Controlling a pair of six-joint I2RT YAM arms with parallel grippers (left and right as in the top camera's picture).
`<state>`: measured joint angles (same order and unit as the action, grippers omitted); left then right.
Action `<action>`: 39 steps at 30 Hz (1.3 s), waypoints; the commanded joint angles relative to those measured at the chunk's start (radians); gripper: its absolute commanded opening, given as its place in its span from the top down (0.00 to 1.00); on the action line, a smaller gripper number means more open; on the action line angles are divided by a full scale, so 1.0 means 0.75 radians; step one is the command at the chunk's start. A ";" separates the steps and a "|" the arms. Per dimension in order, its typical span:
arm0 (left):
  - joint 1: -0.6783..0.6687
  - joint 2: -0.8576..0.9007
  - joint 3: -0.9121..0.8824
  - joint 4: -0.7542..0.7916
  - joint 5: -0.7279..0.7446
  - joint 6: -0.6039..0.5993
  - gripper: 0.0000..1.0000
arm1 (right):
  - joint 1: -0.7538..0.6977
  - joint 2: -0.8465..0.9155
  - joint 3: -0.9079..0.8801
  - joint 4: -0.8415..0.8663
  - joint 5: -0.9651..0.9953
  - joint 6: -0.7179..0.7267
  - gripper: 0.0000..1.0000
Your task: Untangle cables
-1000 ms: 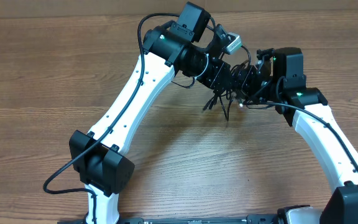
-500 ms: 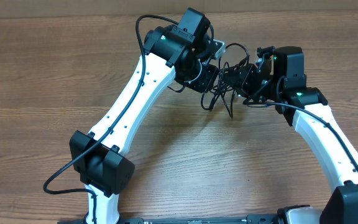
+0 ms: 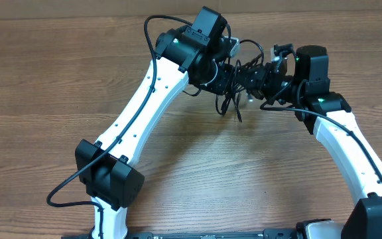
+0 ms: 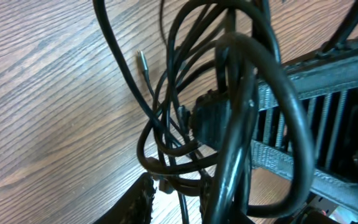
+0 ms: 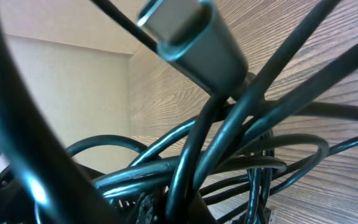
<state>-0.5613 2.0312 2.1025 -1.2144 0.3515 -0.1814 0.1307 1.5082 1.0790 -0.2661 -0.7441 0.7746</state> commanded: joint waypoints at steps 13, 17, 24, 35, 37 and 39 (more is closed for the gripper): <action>-0.011 0.011 0.007 -0.214 0.209 0.092 0.57 | 0.004 -0.024 0.029 0.015 0.022 0.009 0.96; -0.011 0.011 0.007 -0.284 0.325 0.205 0.56 | 0.004 -0.024 0.029 0.015 0.048 0.015 0.96; -0.013 0.012 0.007 -0.124 0.322 0.170 0.69 | 0.008 -0.024 0.029 0.015 -0.003 0.049 0.96; -0.015 0.012 0.007 -0.013 -0.032 0.092 0.72 | 0.008 -0.024 0.029 0.019 -0.120 0.049 0.96; -0.015 0.012 0.007 -0.013 -0.076 0.092 0.74 | 0.008 -0.024 0.029 0.039 -0.161 0.049 0.96; -0.015 0.012 0.007 -0.012 -0.099 0.092 0.75 | 0.008 -0.024 0.029 0.055 -0.178 0.049 0.96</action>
<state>-0.5812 2.0312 2.1025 -1.2335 0.3969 -0.1028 0.1371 1.5082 1.0790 -0.2470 -0.7628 0.8108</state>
